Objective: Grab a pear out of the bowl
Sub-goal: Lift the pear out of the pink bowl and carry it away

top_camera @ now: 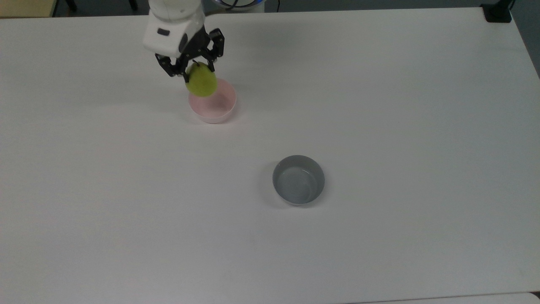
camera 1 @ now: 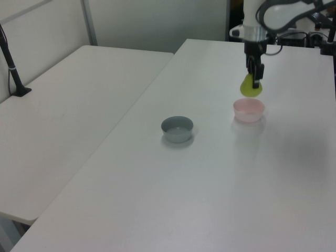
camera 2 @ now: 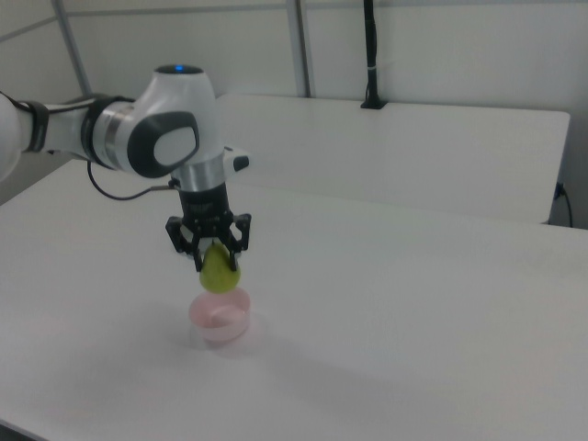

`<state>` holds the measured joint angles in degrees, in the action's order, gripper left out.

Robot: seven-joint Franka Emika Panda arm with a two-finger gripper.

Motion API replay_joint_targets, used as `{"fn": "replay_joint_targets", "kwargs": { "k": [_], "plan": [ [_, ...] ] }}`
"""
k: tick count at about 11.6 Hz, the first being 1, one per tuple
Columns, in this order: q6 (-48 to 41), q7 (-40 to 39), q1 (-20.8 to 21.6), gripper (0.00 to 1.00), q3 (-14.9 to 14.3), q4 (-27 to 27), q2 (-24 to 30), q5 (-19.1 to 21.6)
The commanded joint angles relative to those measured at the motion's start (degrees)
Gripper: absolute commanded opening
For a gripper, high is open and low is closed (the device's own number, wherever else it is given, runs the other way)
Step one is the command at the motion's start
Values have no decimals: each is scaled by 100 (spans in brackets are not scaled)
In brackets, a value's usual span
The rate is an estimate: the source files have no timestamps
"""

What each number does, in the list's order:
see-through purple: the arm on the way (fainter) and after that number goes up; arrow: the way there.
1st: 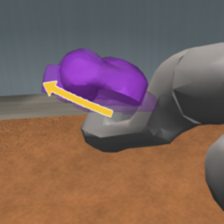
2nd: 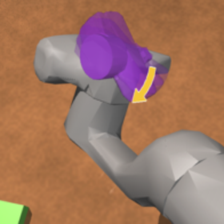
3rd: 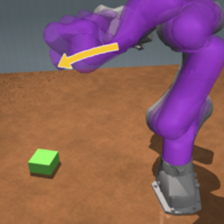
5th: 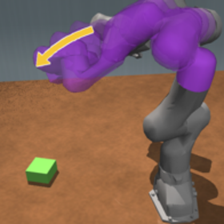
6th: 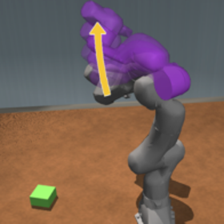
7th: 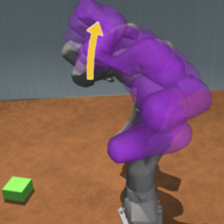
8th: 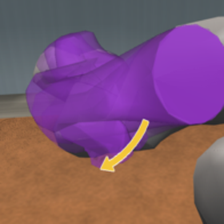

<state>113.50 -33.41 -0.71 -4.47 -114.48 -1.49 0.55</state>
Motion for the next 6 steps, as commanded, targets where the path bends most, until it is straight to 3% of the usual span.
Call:
{"fn": "replay_joint_targets", "kwargs": {
  "k": [1,4,6],
  "plan": [
    [-477,673,-140,0,-2,670,167,-37],
    [-880,792,-315,0,-45,1242,175,-37],
    [-1084,435,-762,0,-81,1314,420,-37]
  ]
}}
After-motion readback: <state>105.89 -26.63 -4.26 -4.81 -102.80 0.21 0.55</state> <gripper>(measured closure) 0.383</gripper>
